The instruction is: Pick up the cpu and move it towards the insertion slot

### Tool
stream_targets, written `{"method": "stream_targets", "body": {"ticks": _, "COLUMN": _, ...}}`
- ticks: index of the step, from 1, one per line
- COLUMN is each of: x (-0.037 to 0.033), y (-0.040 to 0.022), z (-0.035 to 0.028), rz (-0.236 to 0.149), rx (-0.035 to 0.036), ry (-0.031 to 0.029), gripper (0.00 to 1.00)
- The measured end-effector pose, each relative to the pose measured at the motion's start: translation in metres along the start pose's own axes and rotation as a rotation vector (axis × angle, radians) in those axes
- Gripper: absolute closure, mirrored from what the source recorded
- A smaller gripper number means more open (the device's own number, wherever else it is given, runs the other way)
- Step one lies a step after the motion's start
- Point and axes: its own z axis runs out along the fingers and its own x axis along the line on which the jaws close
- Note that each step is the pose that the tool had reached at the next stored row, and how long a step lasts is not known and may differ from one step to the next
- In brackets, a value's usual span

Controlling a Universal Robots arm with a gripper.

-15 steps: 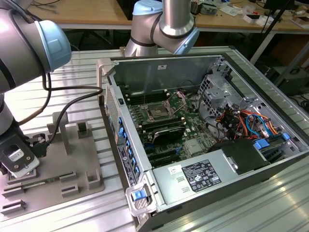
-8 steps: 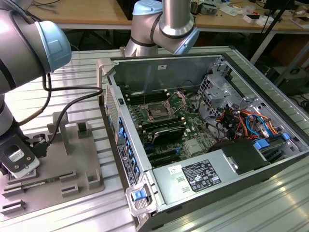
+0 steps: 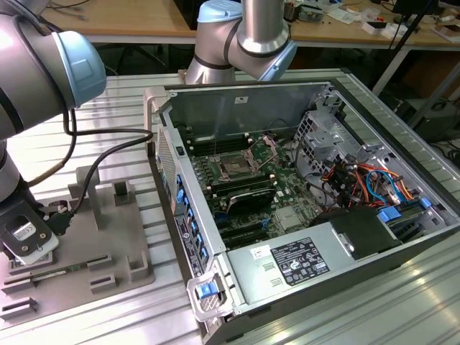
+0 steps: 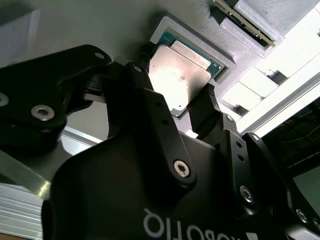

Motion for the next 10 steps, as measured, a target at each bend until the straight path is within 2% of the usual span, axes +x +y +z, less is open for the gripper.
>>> {"method": "stream_targets", "body": {"ticks": 10, "x": -0.0007, "y": -0.0004, "z": 0.0, "rz": 0.0, "rx": -0.0001, "ry": -0.0002, "gripper": 0.45}}
